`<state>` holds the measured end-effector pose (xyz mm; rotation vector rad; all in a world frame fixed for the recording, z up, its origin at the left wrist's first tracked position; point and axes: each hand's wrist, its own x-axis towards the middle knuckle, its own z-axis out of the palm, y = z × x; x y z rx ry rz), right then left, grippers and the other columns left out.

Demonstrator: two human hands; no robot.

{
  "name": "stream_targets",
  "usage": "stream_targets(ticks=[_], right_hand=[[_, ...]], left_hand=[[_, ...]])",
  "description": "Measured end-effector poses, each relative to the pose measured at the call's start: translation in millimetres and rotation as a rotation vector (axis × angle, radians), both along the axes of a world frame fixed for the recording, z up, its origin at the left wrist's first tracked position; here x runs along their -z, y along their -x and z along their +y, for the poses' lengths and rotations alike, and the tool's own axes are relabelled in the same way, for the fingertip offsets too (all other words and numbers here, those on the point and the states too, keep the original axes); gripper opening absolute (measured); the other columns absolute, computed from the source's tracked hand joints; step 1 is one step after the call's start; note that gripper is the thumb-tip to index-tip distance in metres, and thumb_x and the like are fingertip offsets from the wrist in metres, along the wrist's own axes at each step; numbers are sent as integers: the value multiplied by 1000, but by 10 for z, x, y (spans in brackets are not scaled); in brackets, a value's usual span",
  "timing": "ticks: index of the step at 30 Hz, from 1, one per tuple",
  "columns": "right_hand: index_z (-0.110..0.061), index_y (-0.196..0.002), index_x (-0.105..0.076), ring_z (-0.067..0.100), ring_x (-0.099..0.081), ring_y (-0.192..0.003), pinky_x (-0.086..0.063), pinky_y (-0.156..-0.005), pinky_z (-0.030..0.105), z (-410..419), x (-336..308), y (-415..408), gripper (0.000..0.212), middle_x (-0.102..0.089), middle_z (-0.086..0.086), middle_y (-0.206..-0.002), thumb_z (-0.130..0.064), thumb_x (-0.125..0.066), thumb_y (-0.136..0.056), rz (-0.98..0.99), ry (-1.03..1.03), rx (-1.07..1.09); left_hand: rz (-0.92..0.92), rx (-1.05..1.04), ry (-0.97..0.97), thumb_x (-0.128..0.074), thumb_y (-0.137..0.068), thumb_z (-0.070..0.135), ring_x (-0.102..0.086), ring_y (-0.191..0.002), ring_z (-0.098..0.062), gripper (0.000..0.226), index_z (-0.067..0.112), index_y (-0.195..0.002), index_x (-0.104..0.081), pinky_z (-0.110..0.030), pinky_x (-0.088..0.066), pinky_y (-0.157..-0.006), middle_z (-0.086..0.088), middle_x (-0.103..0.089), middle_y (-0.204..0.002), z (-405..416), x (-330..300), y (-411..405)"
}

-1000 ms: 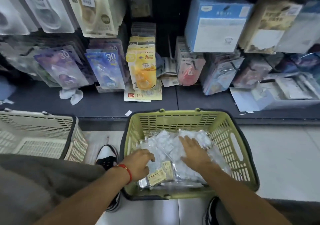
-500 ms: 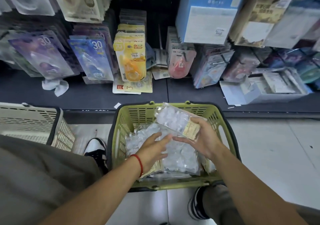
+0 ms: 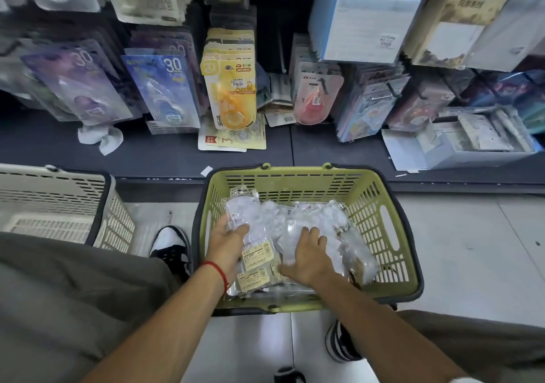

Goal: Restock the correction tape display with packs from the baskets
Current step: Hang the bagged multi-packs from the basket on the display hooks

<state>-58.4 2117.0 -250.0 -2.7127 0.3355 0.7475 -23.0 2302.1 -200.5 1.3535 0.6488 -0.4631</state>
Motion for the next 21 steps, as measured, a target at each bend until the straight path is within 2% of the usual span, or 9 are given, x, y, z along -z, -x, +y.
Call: stream_targets(ticks=[3,5,7,11,13,15,17,19,21], right_hand=[[-6,-150,-35,33,-45,-128,-52,-97,41,-108,-112,-94,76,-39,15,-143,-41,-71,-93,8,-123,79],[-5,-138,-52,23,-59,-98,-55,-76,34,-293,-288,-193,43,-57,11,-120,-28,-59,-103,-97,-322,299],[-6,-119,-65,23,-62,-85,-58,-73,38,-467,-456,-268,22,-63,9,-101,-20,-56,-105,-231,-475,560],[2,-105,-69,28,-67,-83,-54,-76,43,-468,-708,-281,21,-69,13,-90,-17,-64,-100,-279,-809,726],[-6,-109,-72,26,-72,-82,-60,-76,42,-253,-732,-269,19,-76,7,-94,-22,-67,-101,-219,-871,569],[-17,-113,-73,22,-75,-84,-61,-75,34,7,-644,-256,18,-78,6,-98,-30,-69,-101,-210,-838,394],[-14,-117,-74,26,-72,-94,-57,-82,34,175,-482,-268,29,-77,8,-102,-36,-60,-106,-336,-691,333],[-10,-129,-70,29,-64,-119,-50,-98,36,158,-293,-296,35,-72,11,-125,-32,-50,-110,-431,-477,266],[-11,-153,-50,30,-41,-147,-38,-117,39,84,-135,-270,52,-48,9,-158,-34,-57,-107,-271,-251,9]], left_hand=[[-12,45,-42,-61,-106,17,-59,-133,-35,61,34,-159,-37,-62,-44,-114,-6,-55,-153,16,32,25],[9,10,-36,-61,-106,20,-57,-134,-34,61,32,-160,-36,-58,-45,-113,-5,-52,-156,9,27,30],[67,-24,14,-65,-103,26,-60,-130,-36,61,33,-158,-39,-60,-50,-107,-6,-53,-154,-21,15,31],[164,-35,212,-76,-96,30,-68,-114,-39,77,36,-160,-33,-51,-64,-75,-9,-53,-150,-124,-85,37],[164,-7,300,-81,-92,26,-69,-114,-36,93,37,-164,-22,-55,-64,-82,-12,-51,-155,-172,-106,42],[116,49,274,-79,-93,17,-71,-111,-32,90,34,-163,-26,-52,-65,-81,-11,-56,-152,-191,-104,59],[44,34,179,-70,-97,0,-75,-101,-32,61,26,-149,-48,-48,-65,-67,-11,-69,-135,-147,-75,71],[7,-31,61,-66,-97,-7,-76,-95,-30,51,25,-134,-56,-42,-63,-62,-11,-74,-123,-51,-48,84],[-8,-60,5,-66,-96,-8,-75,-101,-33,53,27,-134,-55,-52,-64,-77,-11,-74,-122,46,-30,85]])
